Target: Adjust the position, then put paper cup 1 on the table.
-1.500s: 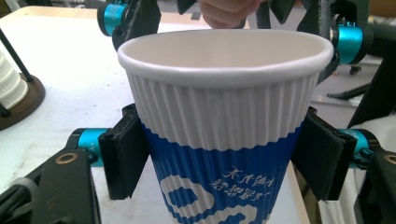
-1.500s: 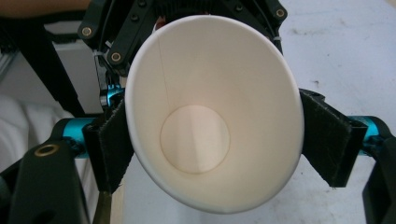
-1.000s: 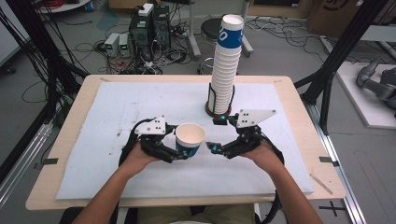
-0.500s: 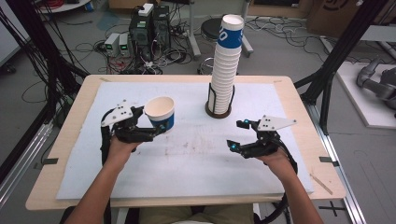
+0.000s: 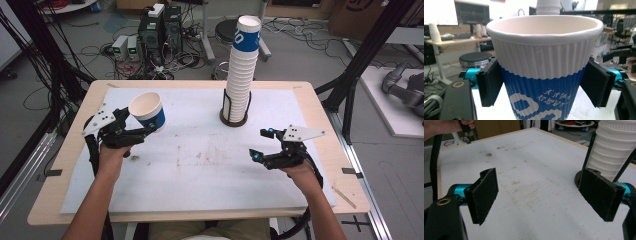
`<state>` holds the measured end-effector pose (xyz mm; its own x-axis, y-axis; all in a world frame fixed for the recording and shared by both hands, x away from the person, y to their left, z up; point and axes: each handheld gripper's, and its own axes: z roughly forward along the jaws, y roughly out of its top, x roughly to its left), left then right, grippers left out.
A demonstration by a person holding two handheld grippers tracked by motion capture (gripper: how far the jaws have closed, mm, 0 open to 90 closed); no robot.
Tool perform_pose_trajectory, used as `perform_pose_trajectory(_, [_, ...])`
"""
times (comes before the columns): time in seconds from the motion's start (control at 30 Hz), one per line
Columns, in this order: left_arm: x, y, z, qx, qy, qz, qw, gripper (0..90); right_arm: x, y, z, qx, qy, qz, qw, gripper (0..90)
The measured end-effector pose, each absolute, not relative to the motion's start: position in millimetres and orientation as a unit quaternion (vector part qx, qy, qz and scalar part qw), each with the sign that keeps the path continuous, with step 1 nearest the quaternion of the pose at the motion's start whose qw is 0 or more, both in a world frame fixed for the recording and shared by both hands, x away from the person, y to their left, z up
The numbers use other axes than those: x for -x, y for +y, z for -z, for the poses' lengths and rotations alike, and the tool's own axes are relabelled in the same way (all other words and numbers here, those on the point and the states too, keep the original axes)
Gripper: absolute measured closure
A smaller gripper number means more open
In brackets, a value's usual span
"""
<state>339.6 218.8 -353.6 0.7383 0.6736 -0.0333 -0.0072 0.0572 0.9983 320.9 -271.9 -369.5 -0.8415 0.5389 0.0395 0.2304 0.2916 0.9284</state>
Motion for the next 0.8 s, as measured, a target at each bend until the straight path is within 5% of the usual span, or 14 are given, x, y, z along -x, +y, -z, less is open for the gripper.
perform_pose_trajectory(0.4, [-359, 237, 381, -0.647, 0.301, -0.285, 0.640, 24.2, -322, -269, 375, -0.245, 0.798, -0.532, 0.141, 16.3])
perform_pose_trajectory(0.8, [-390, 233, 419, -0.697, 0.369, -0.244, 0.564, 24.4, -318, -277, 377, -0.251, 0.795, -0.535, 0.139, 16.3])
